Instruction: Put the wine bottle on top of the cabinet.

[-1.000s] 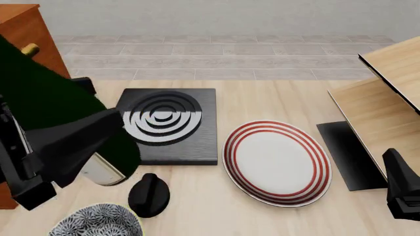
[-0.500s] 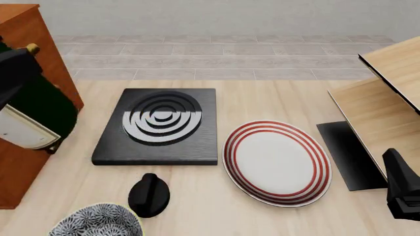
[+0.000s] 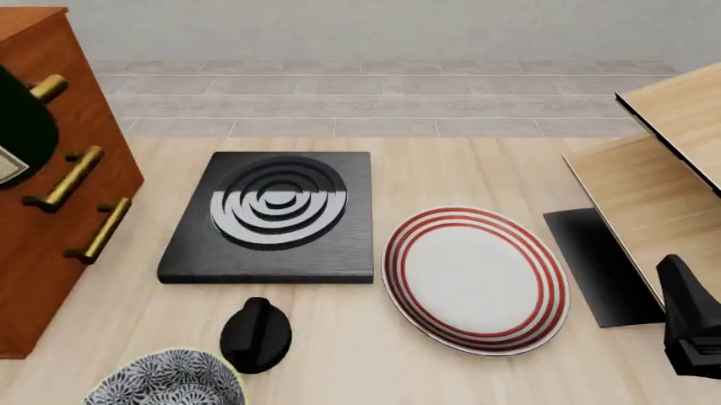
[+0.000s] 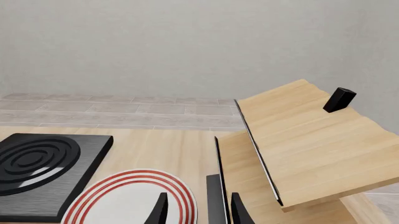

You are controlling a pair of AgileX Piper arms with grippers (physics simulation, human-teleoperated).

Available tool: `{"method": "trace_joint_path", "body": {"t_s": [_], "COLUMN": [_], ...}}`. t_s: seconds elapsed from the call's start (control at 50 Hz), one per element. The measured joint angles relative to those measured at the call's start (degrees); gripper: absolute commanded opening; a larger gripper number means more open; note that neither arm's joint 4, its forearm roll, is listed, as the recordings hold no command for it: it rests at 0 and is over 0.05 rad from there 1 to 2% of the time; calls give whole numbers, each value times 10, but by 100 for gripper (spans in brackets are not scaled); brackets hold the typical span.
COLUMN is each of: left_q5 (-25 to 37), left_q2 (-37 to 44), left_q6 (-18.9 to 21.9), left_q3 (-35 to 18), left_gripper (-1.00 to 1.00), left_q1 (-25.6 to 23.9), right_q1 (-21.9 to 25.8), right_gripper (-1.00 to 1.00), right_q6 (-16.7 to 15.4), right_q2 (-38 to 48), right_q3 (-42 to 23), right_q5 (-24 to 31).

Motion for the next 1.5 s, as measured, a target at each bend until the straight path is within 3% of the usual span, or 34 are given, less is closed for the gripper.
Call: {"method": "trace_joint_path", "body": {"t_s": [0.38, 0.84, 1.5], "left_q5": [50, 114, 138], "left_q2": [55, 121, 211], "left_q6": [3, 23, 45], "left_q3": [-114, -235, -330], "left_gripper": [-100, -100, -100], "left_q1": [62, 171, 344], "right_q1": [0, 0, 0], "right_gripper": [100, 100, 100], "right_q6": [0, 0, 0], "right_q2": [0, 0, 0], "right_q3": [0, 0, 0], "right_q5": [0, 0, 0]}}
